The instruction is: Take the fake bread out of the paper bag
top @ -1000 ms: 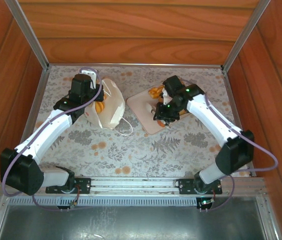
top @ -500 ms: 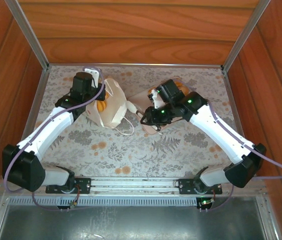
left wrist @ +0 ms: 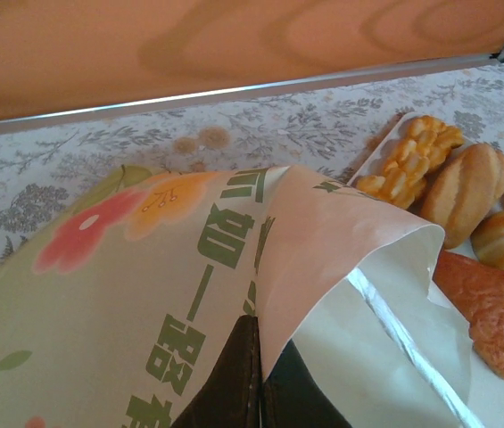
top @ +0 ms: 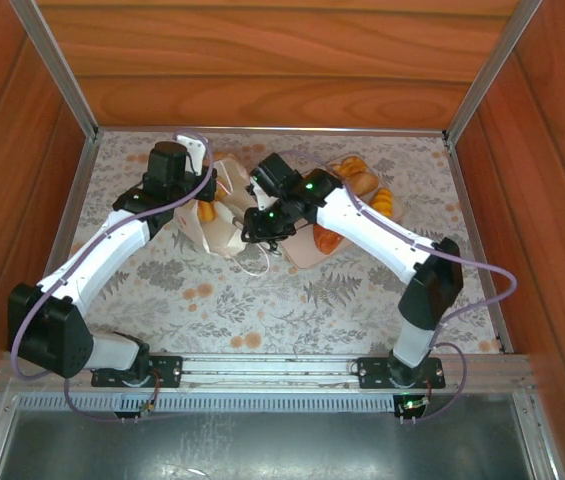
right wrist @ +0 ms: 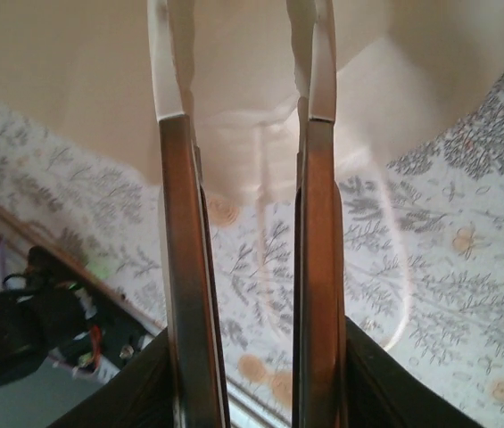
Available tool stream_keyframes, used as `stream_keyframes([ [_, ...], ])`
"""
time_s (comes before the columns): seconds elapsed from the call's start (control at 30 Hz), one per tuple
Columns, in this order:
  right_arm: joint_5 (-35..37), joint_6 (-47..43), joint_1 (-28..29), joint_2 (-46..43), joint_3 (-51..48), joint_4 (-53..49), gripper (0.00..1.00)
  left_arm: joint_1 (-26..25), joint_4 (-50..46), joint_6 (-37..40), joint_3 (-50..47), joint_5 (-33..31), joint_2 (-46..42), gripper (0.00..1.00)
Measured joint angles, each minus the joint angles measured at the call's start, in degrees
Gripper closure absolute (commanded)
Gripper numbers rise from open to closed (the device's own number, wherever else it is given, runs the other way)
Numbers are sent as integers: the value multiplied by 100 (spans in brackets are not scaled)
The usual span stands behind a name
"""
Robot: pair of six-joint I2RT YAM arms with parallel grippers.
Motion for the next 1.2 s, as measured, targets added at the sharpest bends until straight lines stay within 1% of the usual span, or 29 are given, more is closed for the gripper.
stream_keyframes([
  [0.2, 208, -2, -2, 442, 173, -4, 54, 0, 2, 42, -87, 122, -201, 100],
  [0.4, 94, 35, 37, 586, 188, 109, 50, 0, 11, 39, -116, 153, -212, 100],
  [0.67, -328, 461, 15, 640, 146, 422, 48, -15, 35, 35, -229, 232, -212, 100],
  [0.9, -1119, 1086, -166, 640, -555, 1327, 48, -66, 151, -11, -393, 269, -214, 100],
  [1.2, -1738, 1672, -391, 651, -846, 2133, 47, -199, 190, -33, -450, 258, -201, 100],
])
